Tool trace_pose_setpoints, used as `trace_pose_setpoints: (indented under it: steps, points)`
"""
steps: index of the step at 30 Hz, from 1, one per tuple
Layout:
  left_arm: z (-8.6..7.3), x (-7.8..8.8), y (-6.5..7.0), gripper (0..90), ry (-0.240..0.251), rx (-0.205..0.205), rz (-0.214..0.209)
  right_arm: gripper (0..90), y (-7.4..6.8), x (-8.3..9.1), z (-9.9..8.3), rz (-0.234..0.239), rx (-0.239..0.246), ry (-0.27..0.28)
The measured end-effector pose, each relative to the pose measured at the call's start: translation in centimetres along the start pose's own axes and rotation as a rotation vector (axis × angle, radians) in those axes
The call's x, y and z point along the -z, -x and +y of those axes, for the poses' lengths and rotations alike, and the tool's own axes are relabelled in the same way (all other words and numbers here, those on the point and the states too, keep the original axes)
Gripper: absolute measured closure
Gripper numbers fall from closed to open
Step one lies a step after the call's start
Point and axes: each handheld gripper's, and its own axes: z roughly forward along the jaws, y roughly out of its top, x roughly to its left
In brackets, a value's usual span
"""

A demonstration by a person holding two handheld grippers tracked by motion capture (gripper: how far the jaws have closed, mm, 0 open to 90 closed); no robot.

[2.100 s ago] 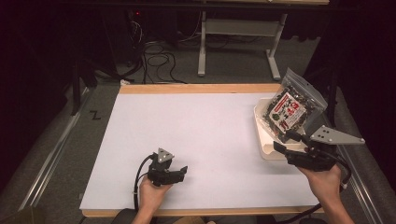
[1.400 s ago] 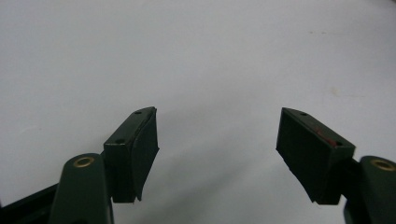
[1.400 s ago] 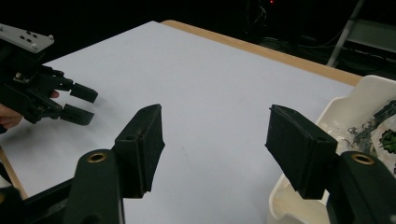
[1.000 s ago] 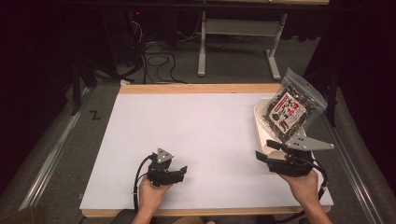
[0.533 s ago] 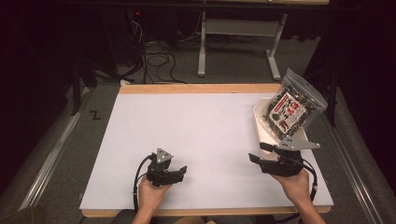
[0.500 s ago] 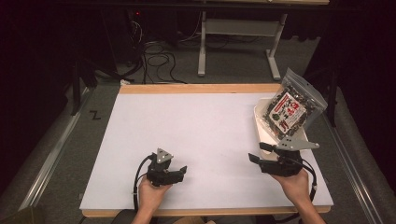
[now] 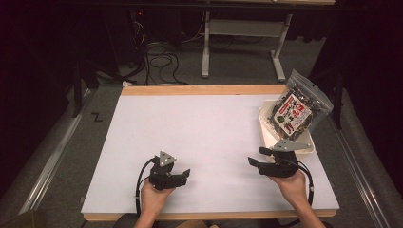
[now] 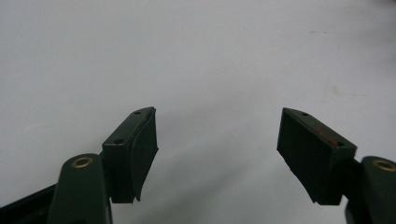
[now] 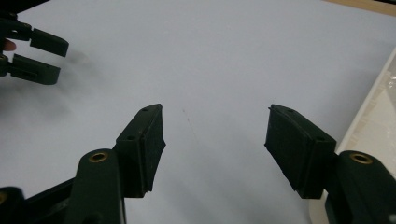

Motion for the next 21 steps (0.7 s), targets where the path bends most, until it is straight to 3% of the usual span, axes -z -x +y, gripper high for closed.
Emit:
trace_pose_setpoints:
  steps: [12, 21]
  points:
    - [0.0, -0.1, 0.1, 29.2, -0.002, -0.003, -0.001, 38.7, 0.7, -1.4, -1.9, -0.038, -0.028, -0.02]
    - [0.0, -0.1, 0.3, 29.2, -0.004, -0.013, -0.001, 37.3, 0.3, -1.7, -3.5, -0.049, -0.008, -0.045]
